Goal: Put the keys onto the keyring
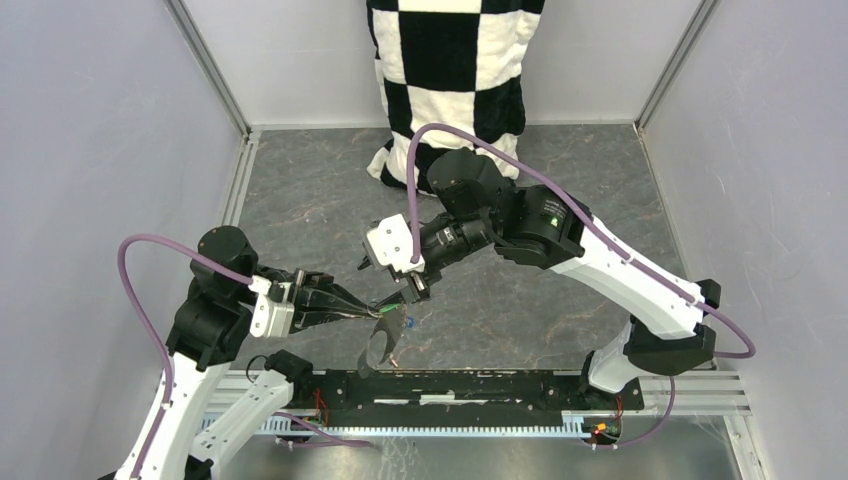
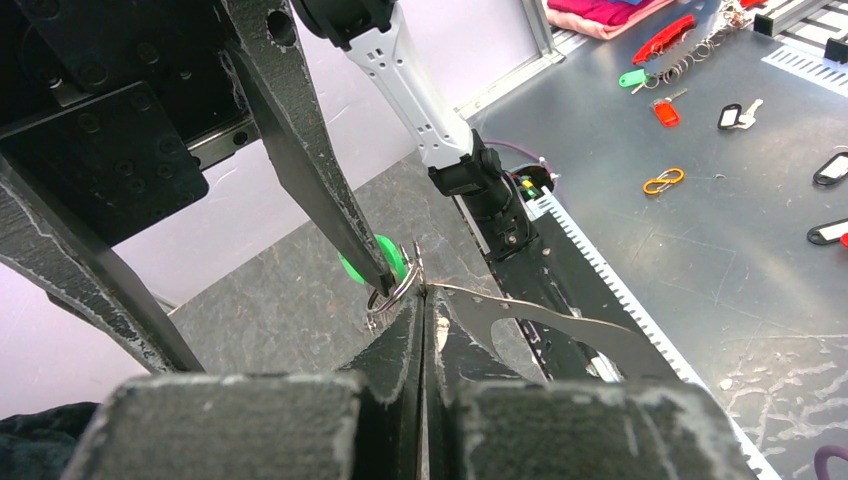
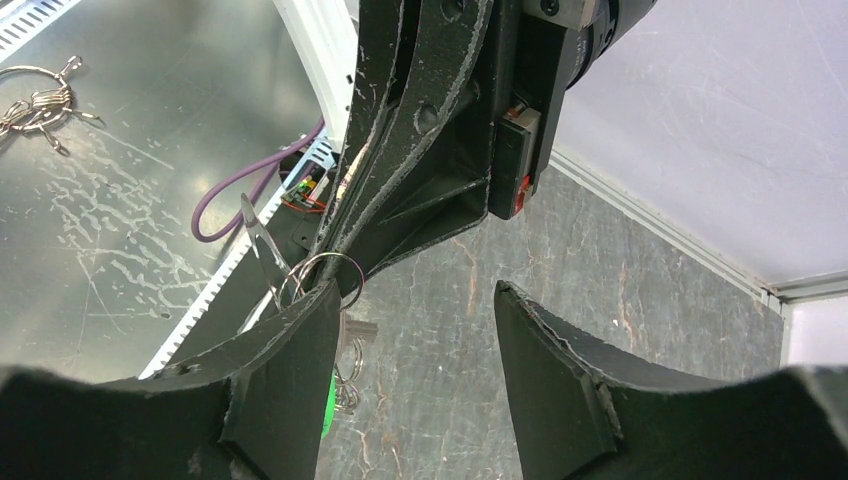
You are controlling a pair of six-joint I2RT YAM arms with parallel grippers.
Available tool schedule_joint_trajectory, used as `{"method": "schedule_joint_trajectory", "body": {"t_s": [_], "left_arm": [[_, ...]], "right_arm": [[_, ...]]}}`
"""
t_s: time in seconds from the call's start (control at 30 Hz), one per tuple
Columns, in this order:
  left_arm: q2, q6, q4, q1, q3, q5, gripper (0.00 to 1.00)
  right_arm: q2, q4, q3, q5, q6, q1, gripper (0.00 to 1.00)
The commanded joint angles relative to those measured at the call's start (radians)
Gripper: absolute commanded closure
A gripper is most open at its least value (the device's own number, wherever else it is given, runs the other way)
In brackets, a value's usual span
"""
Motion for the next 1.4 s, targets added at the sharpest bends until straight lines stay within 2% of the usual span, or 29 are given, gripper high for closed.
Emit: {"method": "schedule_joint_trajectory", "body": {"t_s": [0.0,0.4,0.67,1.07,1.37], "left_arm": [[-0.014,0.042,0.044,-0.004,0.018,0.04,0.98],[-0.018,0.039,0.043,-0.004,0.018,0.04,0.98],[-0.017,0.041,0.043,-0.004,0.02,0.039,0.98],[-0.021,0.039,0.042,-0.005,0.006,0.021,0.98],[-0.023,0.04,0.042,-0.004,0.012,-0.001,0.98]], "right_arm": [[-0.033,-0.009,0.001,-0.001,-0.005,-0.015,0.36],[-0.055,0.126,-0.073,-0.062,0.055,-0.017,0.37],[-0.011,0.17,-0.054,-0.065,0.109,-0.017,0.4],[-0.028,0.306,-0.117,0.003,0.213,-0.017,0.45],[0.004,0.211,-0.085,0.006,0.178,-0.012,0.44]]}}
